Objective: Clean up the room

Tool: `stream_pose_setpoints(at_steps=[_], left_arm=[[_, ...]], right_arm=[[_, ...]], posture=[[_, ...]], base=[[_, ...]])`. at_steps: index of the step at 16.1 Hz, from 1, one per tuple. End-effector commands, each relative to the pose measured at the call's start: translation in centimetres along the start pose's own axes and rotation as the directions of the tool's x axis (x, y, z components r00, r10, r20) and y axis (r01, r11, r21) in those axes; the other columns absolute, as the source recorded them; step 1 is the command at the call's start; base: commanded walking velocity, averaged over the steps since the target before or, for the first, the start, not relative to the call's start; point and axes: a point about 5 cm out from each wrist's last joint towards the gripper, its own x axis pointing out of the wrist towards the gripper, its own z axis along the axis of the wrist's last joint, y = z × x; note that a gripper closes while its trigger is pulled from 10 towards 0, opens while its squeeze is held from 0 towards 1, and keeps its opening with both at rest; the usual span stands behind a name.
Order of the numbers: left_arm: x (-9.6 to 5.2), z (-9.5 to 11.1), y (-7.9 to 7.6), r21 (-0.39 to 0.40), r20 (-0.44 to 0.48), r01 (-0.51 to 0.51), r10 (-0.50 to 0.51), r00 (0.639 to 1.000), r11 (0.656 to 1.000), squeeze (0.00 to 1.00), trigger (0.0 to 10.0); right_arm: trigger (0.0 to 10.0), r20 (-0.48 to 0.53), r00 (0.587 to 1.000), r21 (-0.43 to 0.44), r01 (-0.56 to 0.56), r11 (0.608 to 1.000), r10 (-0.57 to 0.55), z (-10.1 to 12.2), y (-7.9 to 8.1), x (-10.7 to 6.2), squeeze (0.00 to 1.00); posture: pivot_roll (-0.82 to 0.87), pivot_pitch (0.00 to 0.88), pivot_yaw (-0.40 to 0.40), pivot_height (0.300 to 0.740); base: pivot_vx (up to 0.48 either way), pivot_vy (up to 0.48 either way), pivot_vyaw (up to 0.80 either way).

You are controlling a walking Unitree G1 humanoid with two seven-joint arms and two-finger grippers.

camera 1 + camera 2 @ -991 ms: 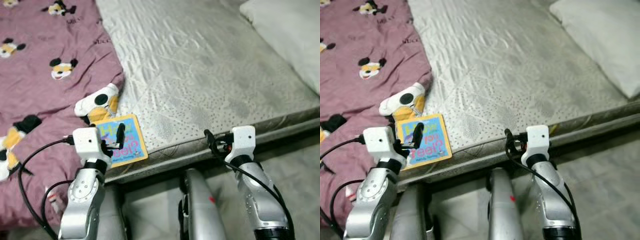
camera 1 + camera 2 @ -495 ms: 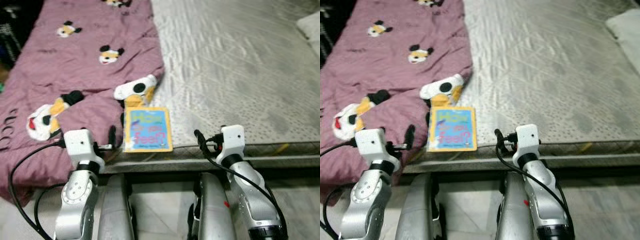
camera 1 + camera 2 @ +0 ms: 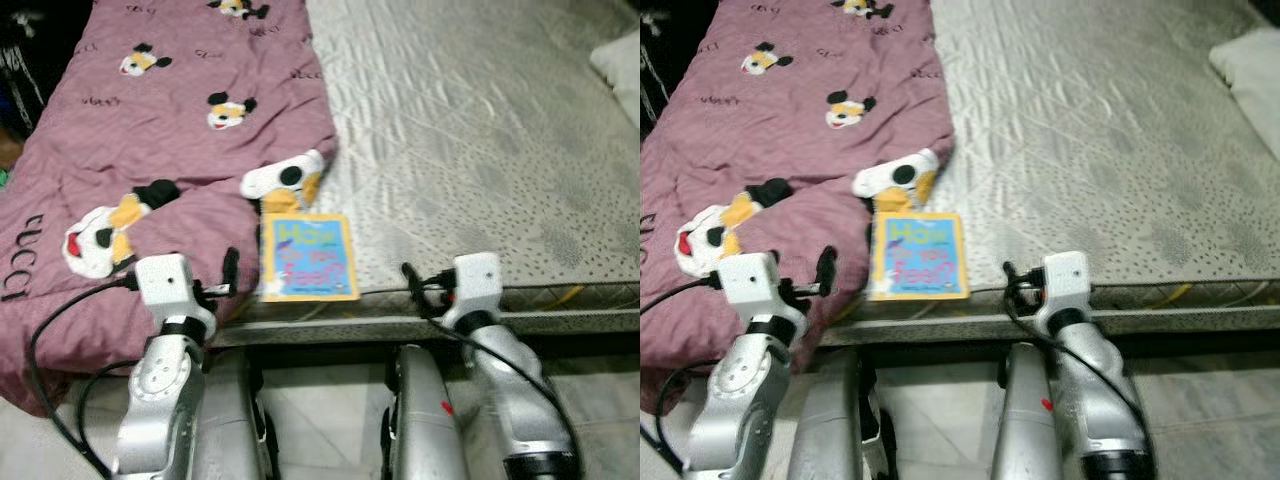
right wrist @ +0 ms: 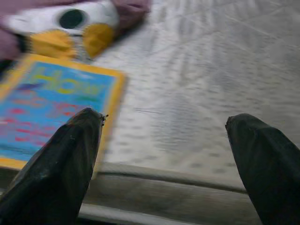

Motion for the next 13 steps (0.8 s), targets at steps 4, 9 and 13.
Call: stream_pose_setpoints(at_steps=[4,9,13], left_arm=[[0.1,-0.4,0.0,0.009,-0.018,-0.007,0.007,1.000,1.000,0.00,10.0],[1.8,0.1,0.0,0.001,0.003,-0.040,0.040,0.999,0.999,0.00,10.0],[4.0,0.2,-0.6,-0.025,-0.009,-0.011,0.011,1.000,1.000,0.00,10.0]], right_arm=[[10.0,-0.026,1.000,0.012,0.006,1.000,-0.005,-0.4,-0.4,-0.2,0.00],[10.0,-0.027,1.000,0.022,0.000,1.000,0.000,-0.4,-0.5,-0.3,0.00],[10.0,-0.026,1.000,0.010,0.010,1.000,-0.010,-0.1,-0.9,-0.8,0.00]], posture=[[-0.03,0.180,0.039,0.580],[-0.05,0.185,0.027,0.559],[-0.09,0.204,0.018,0.559]], base=[[0.000,0.112,0.00],[0.000,0.000,-0.27],[0.000,0.000,0.00]])
